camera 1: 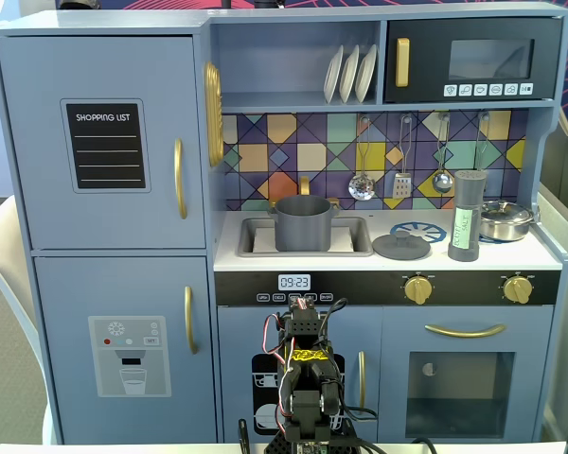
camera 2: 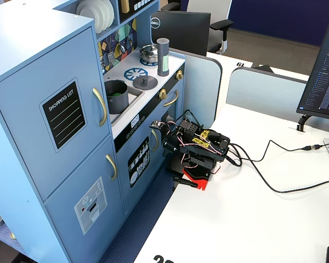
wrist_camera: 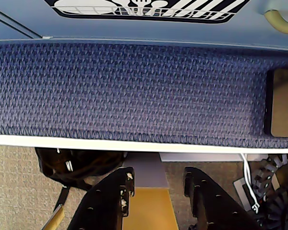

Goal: Put salt in the gray recipient

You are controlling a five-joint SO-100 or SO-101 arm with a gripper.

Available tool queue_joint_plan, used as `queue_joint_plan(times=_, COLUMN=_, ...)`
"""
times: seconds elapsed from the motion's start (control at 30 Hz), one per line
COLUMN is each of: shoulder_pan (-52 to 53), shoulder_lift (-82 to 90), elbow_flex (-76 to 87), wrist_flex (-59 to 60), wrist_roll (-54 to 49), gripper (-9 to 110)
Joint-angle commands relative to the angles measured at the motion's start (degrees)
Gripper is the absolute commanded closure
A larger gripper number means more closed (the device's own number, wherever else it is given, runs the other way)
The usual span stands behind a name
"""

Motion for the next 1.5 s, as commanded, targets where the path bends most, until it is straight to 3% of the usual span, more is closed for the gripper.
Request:
queue_joint_plan(times=0.0, shoulder_pan=-0.53, shoulder_lift=-0.18, elbow_flex=-0.35, wrist_flex=0.26, wrist_roll=-0.7, gripper=101)
queue_joint_plan(times=0.43, shoulder_pan=2.9, shoulder_lift=-0.88, elbow_flex=-3.96, wrist_flex=-3.87, wrist_roll=-0.79, gripper=101)
queue_joint_plan(times=0.53, shoulder_pan=9.14, shoulder_lift=-4.39, elbow_flex=-11.07, wrist_flex=-8.17, wrist_roll=-5.54, gripper=101)
queue_joint_plan(times=0.7, shoulder_pan=24.43, shoulder_lift=-7.91, elbow_flex=-24.96, wrist_flex=-15.82, wrist_roll=-3.16, gripper=101)
queue_joint_plan(times=0.9, shoulder_pan=39.38, shoulder_lift=-19.6, elbow_flex=-38.41, wrist_flex=-36.74, wrist_roll=-2.02, gripper=100)
queue_joint_plan(times=1.2, shoulder_pan=46.49, shoulder_lift=-41.22, elbow_flex=-50.54, wrist_flex=-63.81, wrist_roll=2.81, gripper=67)
queue_joint_plan(times=1.33, shoulder_pan=47.11, shoulder_lift=-49.75, elbow_flex=-52.91, wrist_flex=-75.5, wrist_roll=2.99, gripper=61)
queue_joint_plan(times=1.47, shoulder_pan=48.16, shoulder_lift=-56.6, elbow_flex=-57.39, wrist_flex=-79.37, wrist_roll=2.29, gripper=55)
